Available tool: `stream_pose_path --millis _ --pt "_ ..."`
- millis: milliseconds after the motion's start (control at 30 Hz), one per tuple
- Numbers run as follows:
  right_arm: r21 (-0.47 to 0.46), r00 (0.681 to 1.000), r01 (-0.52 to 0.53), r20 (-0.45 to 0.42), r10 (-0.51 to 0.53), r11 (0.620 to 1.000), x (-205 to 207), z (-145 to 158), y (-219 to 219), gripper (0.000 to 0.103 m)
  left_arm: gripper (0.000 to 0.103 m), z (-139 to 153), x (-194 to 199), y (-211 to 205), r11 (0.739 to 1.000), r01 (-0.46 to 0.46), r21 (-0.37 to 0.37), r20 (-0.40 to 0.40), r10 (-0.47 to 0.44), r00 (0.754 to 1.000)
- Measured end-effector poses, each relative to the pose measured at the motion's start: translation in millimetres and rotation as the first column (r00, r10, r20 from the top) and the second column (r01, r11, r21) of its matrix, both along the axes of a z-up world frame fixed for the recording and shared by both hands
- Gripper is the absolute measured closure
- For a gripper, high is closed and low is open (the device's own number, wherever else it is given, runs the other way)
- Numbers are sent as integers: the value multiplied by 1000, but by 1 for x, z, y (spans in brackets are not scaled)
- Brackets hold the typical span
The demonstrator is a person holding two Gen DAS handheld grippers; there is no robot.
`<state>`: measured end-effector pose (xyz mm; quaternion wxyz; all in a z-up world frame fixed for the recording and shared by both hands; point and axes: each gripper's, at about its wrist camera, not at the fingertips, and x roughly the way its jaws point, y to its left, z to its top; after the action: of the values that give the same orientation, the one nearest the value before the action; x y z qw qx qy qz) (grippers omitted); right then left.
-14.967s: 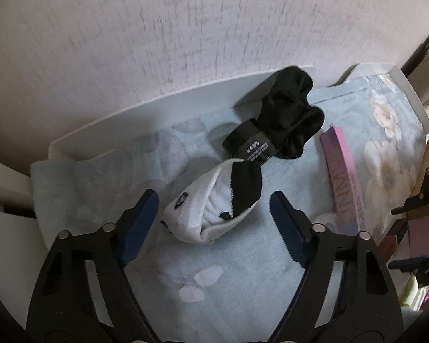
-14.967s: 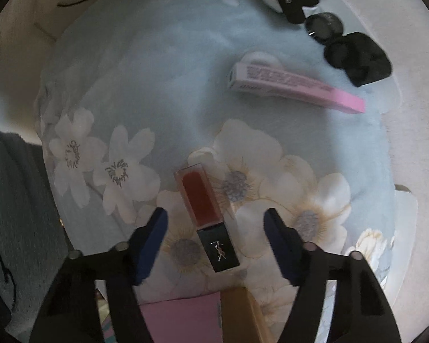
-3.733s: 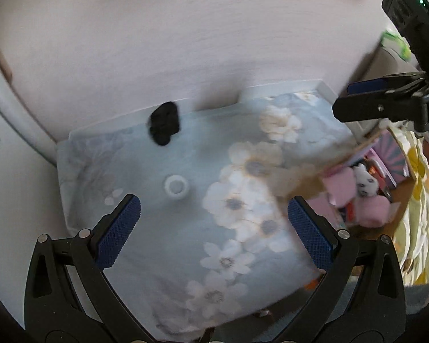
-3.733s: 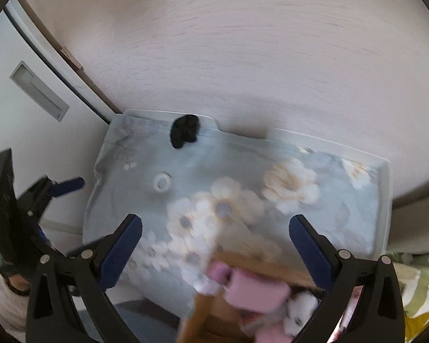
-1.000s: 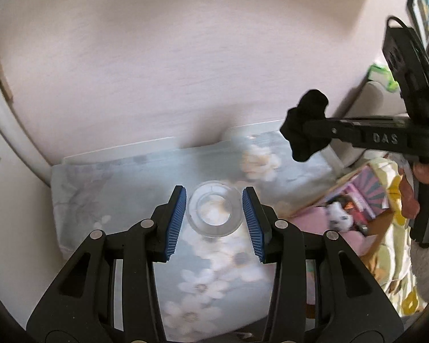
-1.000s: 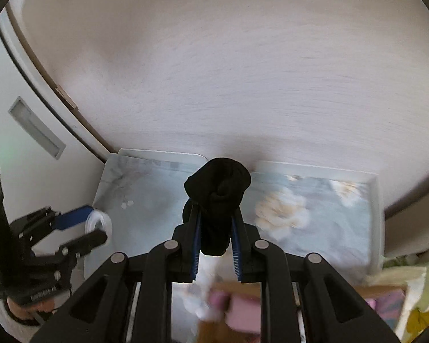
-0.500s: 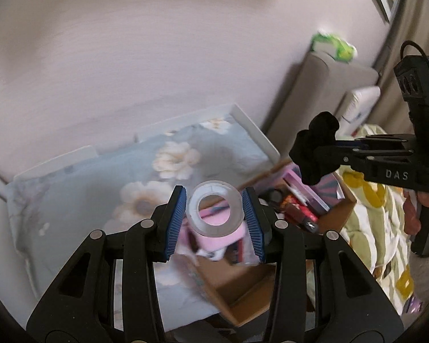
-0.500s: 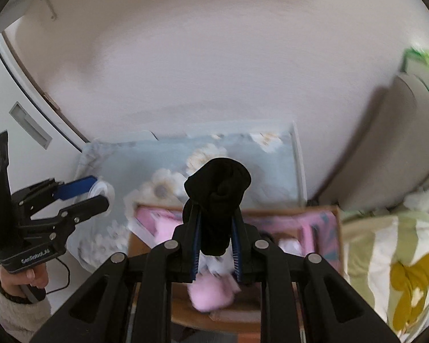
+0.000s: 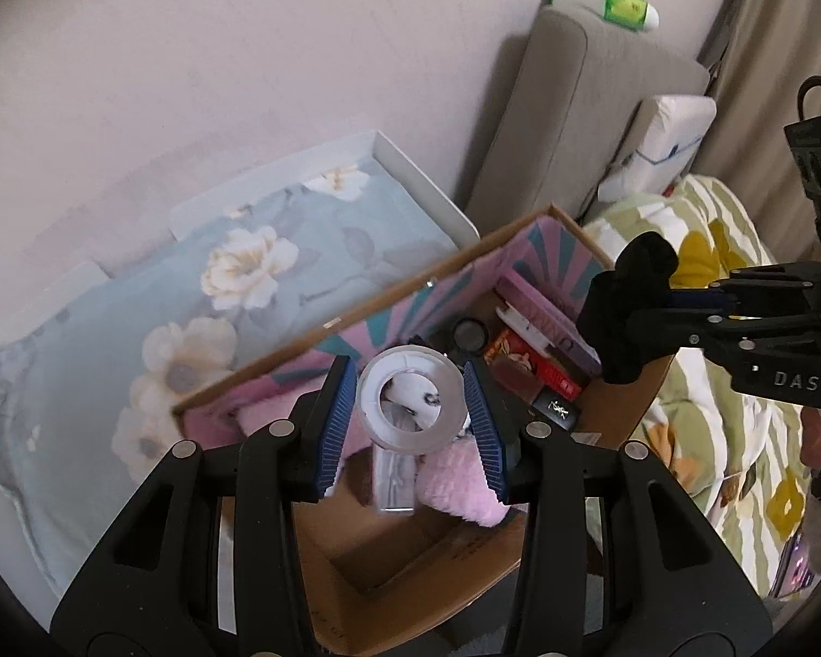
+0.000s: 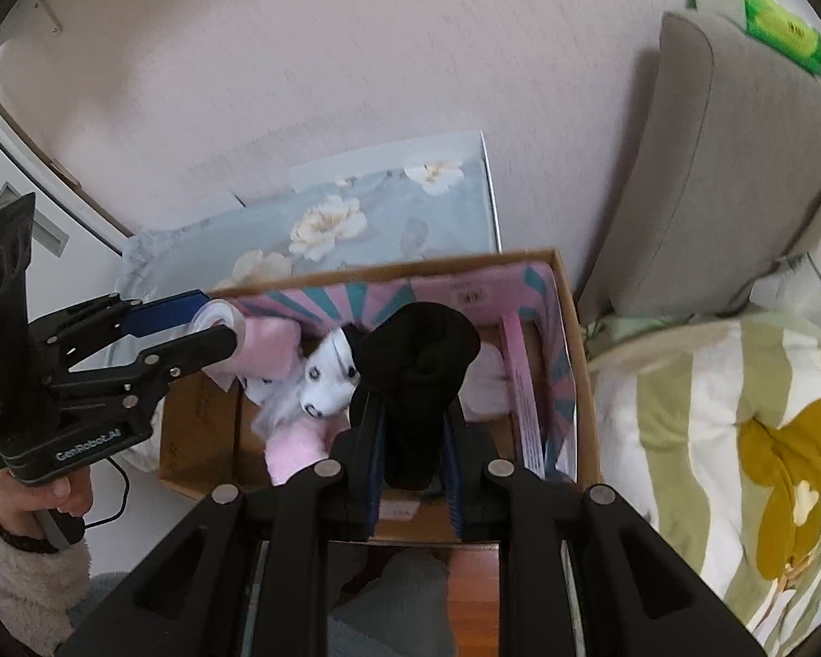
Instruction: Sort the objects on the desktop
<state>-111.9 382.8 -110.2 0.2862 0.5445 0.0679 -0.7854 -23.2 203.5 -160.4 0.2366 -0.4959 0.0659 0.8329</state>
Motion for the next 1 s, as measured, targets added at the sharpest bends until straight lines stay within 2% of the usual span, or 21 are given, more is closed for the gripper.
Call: stream_pose_path --millis 133,367,400,433,467,500,533,733,1000 --pt "10 1000 -16 11 16 1000 0 -4 9 85 65 -8 1 2 1000 -11 -5 20 11 1000" --pt "-8 993 -73 92 73 997 1 -22 0 85 64 -17 -1 4 999 -23 -34 45 24 999" --pt "-13 990 -88 109 89 996 0 -25 -3 75 63 -20 -4 5 999 -29 -34 70 31 997" --pt "-17 985 -104 134 105 994 0 -28 -6 65 52 -23 -7 4 999 -42 -26 108 45 993" --pt "-14 983 -112 143 113 994 -1 -30 -8 37 15 -26 -9 2 998 -58 -20 153 60 986" --pt "2 981 -117 153 115 993 -2 -33 -11 9 0 -28 -10 1 998 -64 -10 179 64 982" --pt "17 981 -119 159 115 993 -2 -36 -11 5 0 -28 -10 -2 997 -79 -17 169 81 982" --pt "-55 981 -56 183 65 997 -7 -36 6 1 0 -21 -7 -14 995 -74 71 178 60 982" --pt "5 993 12 117 -13 1000 -9 -30 15 1 0 2 -3 -8 997 -27 74 91 20 996"
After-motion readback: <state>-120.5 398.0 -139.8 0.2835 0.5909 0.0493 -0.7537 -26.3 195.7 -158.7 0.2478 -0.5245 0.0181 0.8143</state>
